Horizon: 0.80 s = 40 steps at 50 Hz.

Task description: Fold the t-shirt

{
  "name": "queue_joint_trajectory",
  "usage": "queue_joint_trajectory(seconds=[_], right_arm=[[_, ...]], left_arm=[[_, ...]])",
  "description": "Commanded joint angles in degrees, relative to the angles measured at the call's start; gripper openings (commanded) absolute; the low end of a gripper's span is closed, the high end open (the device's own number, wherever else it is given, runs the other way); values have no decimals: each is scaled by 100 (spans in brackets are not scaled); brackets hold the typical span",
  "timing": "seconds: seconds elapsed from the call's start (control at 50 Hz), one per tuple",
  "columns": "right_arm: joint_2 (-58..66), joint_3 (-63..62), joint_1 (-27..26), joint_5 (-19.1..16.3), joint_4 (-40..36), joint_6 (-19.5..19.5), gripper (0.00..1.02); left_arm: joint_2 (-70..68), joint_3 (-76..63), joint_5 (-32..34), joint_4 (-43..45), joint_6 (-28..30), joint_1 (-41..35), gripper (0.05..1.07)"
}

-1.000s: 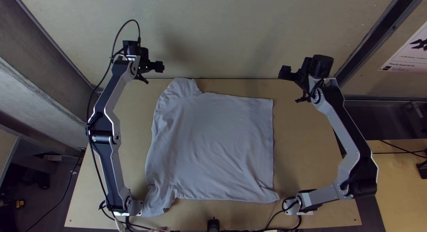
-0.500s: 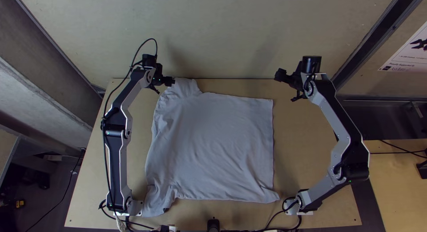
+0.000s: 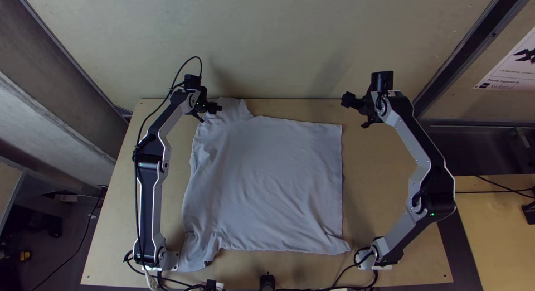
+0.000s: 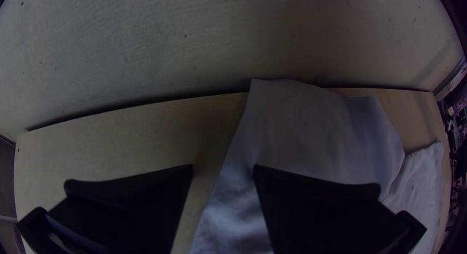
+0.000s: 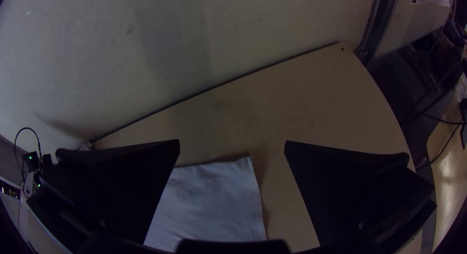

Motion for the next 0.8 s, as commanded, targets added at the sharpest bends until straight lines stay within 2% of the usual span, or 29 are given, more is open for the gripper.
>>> queue_joint_trajectory(seconds=[0.0, 0.08, 0.24, 0.36, 0.6, 0.72, 0.78], right_arm=[[485, 381, -55, -55, -447, 212, 99], [740, 540, -82, -64, -684, 195, 98], [1092, 557, -99, -64, -702, 212, 98], [1338, 592, -99, -64, -763, 265, 94], [1786, 830, -20, -64, -816, 274, 73], [2006, 970, 24, -64, -904, 283, 71], [2146, 1102, 42, -64, -1018, 283, 64]], left_arm=[[139, 100, -9, -150, -62, -77, 9], [42, 47, -9, -203, -80, -85, 8], [-107, 39, -9, -238, -194, -94, 8], [-222, 30, -1, -256, -282, -85, 8], [-292, 30, -1, -300, -308, -85, 8], [-301, 30, -1, -308, -308, -85, 8], [-310, 21, -1, -326, -308, -85, 8]])
